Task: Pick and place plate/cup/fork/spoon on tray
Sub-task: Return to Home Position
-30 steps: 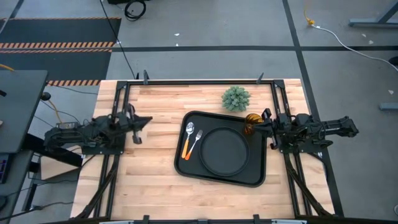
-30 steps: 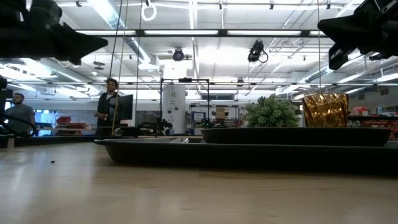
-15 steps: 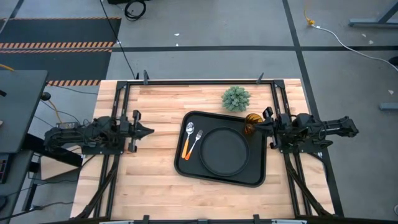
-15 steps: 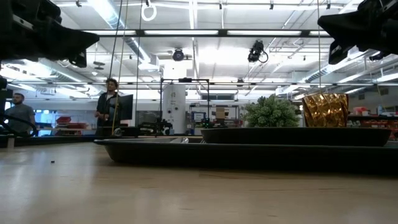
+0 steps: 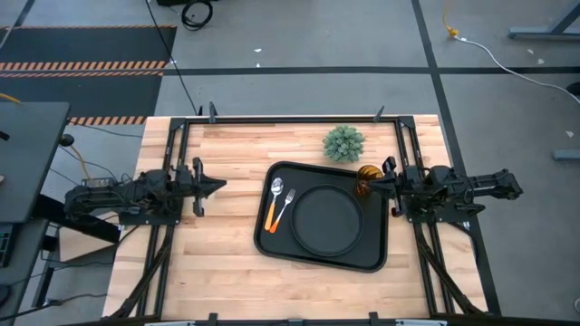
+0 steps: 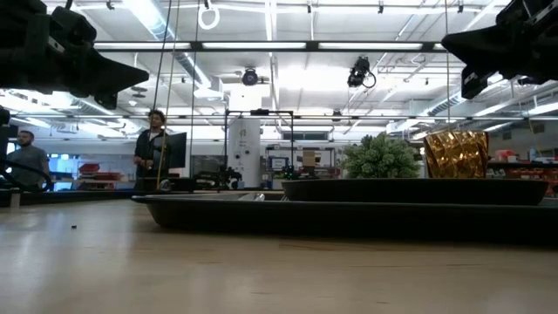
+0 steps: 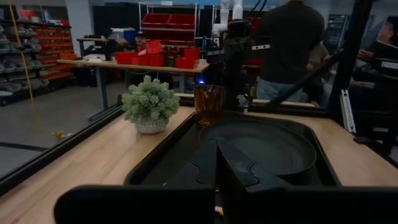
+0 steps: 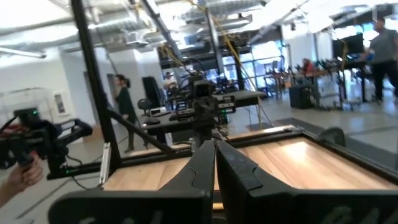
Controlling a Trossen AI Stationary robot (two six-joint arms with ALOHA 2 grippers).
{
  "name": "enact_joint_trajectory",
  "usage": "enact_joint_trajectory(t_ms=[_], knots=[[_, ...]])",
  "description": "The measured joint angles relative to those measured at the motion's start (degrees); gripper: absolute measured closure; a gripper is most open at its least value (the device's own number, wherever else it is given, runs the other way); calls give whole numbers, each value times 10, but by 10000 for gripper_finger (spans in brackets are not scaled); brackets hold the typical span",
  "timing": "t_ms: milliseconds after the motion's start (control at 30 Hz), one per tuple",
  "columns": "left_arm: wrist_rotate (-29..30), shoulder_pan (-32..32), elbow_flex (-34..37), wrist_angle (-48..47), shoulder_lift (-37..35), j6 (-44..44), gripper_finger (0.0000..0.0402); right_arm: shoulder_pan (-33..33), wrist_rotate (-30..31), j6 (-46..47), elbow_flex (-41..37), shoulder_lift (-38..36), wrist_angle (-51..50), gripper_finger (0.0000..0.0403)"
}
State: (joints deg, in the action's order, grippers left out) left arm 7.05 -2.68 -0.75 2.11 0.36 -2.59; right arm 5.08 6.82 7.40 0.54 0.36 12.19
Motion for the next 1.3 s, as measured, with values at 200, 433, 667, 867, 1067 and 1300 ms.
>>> enact_joint_trajectory(t_ms=[200,433,667,867,1067,1300], knots=[[2,0,0,0,0,7,395,0,11,18,0,0,-27,380],[3,0,0,-1,0,2,395,0,11,-20,0,0,-62,380],[7,0,1,9,0,3,395,0,7,-60,0,4,-104,380],[7,0,1,11,0,3,395,0,6,-57,0,4,-105,380],[6,0,1,13,0,3,395,0,6,-56,0,4,-104,380],[5,0,1,20,0,3,395,-2,30,13,0,4,-101,380]])
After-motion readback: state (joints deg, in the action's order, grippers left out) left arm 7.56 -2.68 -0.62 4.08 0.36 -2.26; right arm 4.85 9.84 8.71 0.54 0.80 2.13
